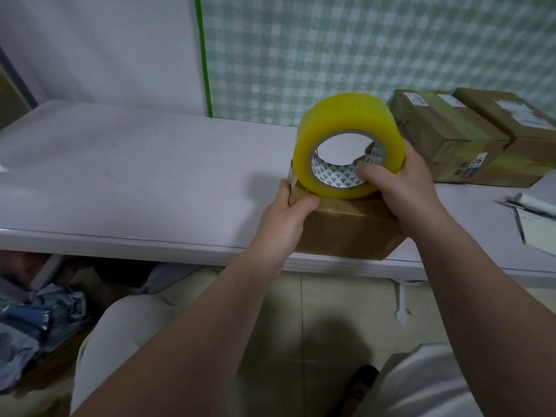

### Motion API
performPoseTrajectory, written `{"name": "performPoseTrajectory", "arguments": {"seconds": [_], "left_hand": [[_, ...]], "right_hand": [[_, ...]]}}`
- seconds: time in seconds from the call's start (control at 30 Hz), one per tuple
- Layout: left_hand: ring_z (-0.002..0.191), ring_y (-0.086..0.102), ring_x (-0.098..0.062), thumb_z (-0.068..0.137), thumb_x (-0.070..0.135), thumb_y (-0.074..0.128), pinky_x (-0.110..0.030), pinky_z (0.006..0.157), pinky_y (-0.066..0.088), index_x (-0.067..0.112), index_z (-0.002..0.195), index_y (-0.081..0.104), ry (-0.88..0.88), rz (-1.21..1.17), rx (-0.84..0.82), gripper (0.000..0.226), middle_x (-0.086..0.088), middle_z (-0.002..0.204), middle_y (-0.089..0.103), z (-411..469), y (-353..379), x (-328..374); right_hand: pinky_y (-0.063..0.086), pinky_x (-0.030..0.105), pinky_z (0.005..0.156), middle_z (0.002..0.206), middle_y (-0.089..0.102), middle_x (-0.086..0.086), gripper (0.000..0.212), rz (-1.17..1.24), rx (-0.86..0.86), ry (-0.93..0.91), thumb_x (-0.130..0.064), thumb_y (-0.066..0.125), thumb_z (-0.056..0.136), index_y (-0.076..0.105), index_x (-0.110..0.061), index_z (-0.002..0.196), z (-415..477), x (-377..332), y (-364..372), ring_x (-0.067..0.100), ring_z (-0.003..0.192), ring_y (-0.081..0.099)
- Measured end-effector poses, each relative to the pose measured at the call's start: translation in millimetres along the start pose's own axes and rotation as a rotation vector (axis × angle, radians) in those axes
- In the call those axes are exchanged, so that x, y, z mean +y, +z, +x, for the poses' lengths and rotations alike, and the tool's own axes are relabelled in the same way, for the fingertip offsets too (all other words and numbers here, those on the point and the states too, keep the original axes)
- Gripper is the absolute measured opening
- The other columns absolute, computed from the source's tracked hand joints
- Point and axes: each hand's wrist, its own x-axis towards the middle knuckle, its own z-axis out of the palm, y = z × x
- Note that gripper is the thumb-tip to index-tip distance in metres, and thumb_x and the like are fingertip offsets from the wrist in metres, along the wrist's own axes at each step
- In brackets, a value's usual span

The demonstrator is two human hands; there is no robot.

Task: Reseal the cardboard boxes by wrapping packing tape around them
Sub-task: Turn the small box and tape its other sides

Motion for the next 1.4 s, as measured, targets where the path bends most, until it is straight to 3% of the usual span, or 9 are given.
{"name": "performPoseTrajectory", "arguments": {"seconds": [0.13,0.23,0.33,0.43,0.63,0.93,1.1,1.2,1.4], "left_hand": [[0.116,0.056,-0.021,0.059,0.039,0.069,-0.034,0.099,0.044,0.018,0.135,0.044,-0.053,0.07,-0.07,0.082,-0.001,0.126,0.06,8,-10,14],[0.108,0.053,-0.006,0.07,0.017,0.079,-0.006,0.08,0.043,0.022,0.132,0.04,0.065,0.248,-0.05,0.073,0.004,0.125,0.052,16,-14,33],[0.086,0.051,0.006,0.075,0.017,0.079,0.002,0.059,0.042,0.023,0.136,0.038,0.041,0.307,-0.104,0.073,0.02,0.099,0.052,19,-14,43],[0.076,0.047,0.006,0.077,0.024,0.077,-0.001,0.049,0.041,0.026,0.137,0.035,0.006,0.373,-0.108,0.073,0.023,0.092,0.045,18,-13,47],[0.078,0.049,0.004,0.077,0.04,0.074,0.001,0.046,0.038,0.031,0.136,0.037,-0.01,0.562,-0.116,0.07,0.008,0.118,0.046,22,-15,52],[0.104,0.044,-0.011,0.078,0.043,0.072,-0.009,0.063,0.033,0.036,0.141,0.033,-0.015,0.688,-0.148,0.074,0.01,0.124,0.036,28,-11,58],[0.112,0.047,-0.016,0.075,0.038,0.076,-0.026,0.088,0.043,0.019,0.138,0.04,0.118,0.867,-0.149,0.075,0.0,0.135,0.043,33,-7,69],[0.117,0.048,-0.017,0.071,0.048,0.076,-0.033,0.099,0.04,0.021,0.138,0.042,0.2,1.074,-0.229,0.079,0.001,0.137,0.047,38,1,77],[0.121,0.046,-0.018,0.059,0.054,0.081,-0.035,0.101,0.04,0.021,0.139,0.04,0.161,1.187,-0.336,0.096,0.003,0.137,0.048,42,-4,84]], "right_hand": [[0.051,0.038,0.08,0.107,0.065,0.01,0.026,-0.006,0.001,0.015,-0.028,0.069,0.068,0.056,-0.035,0.089,-2,0,0,0.021,0.095,0.063],[0.05,0.04,0.08,0.099,0.065,0.008,0.027,-0.006,0.01,0.015,-0.018,0.074,0.075,0.055,-0.033,0.086,1,2,-2,0.022,0.091,0.062],[0.047,0.03,0.072,0.083,0.061,-0.008,0.027,-0.007,0.017,0.0,-0.011,0.07,0.08,0.054,-0.031,0.087,4,6,-1,0.007,0.078,0.058],[0.042,0.018,0.059,0.074,0.057,-0.013,0.022,-0.053,0.047,-0.03,-0.009,0.068,0.079,0.053,-0.022,0.09,8,6,-4,-0.003,0.065,0.053],[0.051,0.045,0.077,0.097,0.064,0.005,0.042,-0.249,0.064,-0.083,-0.022,0.063,0.075,0.05,-0.024,0.115,13,2,-34,0.025,0.087,0.06],[0.045,0.032,0.075,0.108,0.055,-0.002,0.056,-0.333,0.19,-0.079,-0.009,0.062,0.08,0.051,-0.023,0.133,17,10,-83,0.019,0.091,0.054],[0.047,0.037,0.07,0.081,0.058,-0.003,0.02,0.14,0.241,0.184,-0.01,0.064,0.082,0.059,-0.024,0.094,6,24,-67,0.016,0.077,0.056],[0.051,0.037,0.068,0.091,0.063,-0.003,0.024,0.413,0.205,0.377,-0.008,0.062,0.084,0.059,-0.027,0.098,-2,33,-50,0.013,0.082,0.06],[0.05,0.038,0.073,0.095,0.068,-0.003,0.032,0.45,0.305,0.408,-0.022,0.064,0.064,0.062,-0.03,0.094,-3,29,-19,0.022,0.092,0.064]]}}
